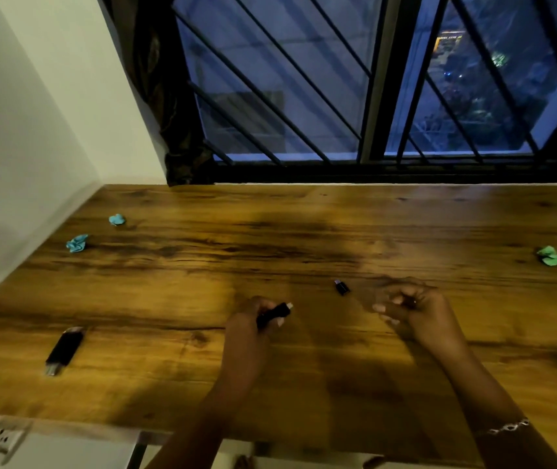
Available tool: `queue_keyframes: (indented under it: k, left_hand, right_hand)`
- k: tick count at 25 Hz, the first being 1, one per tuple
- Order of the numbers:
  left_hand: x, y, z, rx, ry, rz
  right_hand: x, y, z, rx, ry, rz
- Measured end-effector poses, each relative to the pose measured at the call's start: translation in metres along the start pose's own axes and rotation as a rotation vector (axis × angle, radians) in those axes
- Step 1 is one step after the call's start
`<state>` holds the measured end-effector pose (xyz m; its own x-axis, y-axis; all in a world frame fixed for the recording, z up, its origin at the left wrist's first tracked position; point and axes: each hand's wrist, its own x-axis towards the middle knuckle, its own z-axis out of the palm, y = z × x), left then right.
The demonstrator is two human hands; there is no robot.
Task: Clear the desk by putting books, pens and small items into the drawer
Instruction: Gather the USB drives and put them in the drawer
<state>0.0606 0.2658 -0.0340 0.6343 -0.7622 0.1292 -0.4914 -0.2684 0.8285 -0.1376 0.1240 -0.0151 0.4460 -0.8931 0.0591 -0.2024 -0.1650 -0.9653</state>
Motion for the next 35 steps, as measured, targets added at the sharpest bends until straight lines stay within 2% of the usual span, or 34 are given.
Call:
queue_keyframes:
  k: [4, 7, 12, 15, 20, 26, 29, 32, 35]
  left_hand:
    - [-0.006, 0.018, -0.004, -0.356, -0.076, -0.136]
    - [-0.013, 0.030, -0.012, -0.502, -0.123, -0.144]
    - [-0.018, 0.036, -0.026, -0.575, -0.132, -0.128]
    - [-0.017, 0.036, -0.034, -0.620, -0.148, -0.169]
    - [-0.014, 0.038, -0.042, -0.680, -0.172, -0.271]
    - [-0.009, 0.036, -0.052, -0.628, -0.306, -0.357]
    - [-0.008, 0.037, -0.054, -0.675, -0.248, -0.375]
    - [-0.006, 0.035, -0.055, -0.890, -0.089, -0.484]
    - [-0.005, 0.037, -0.055, -0.991, -0.013, -0.510]
  right_hand:
    - [-0.003, -0.022, 0.038, 0.132, -0.199, -0.077]
    - [-0.004, -0.024, 0.056, 0.146, -0.270, -0.103]
    - [-0.009, -0.030, 0.070, 0.164, -0.336, -0.229]
    - [-0.009, -0.033, 0.073, 0.214, -0.382, -0.238]
    - [-0.005, -0.037, 0.082, 0.165, -0.423, -0.333]
    - [-0.003, -0.040, 0.089, 0.186, -0.442, -0.337]
    - [-0.002, -0.041, 0.087, 0.218, -0.365, -0.312]
    - [-0.004, -0.037, 0.088, 0.191, -0.317, -0.278]
    - [-0.013, -0.034, 0.097, 0.182, -0.273, -0.293]
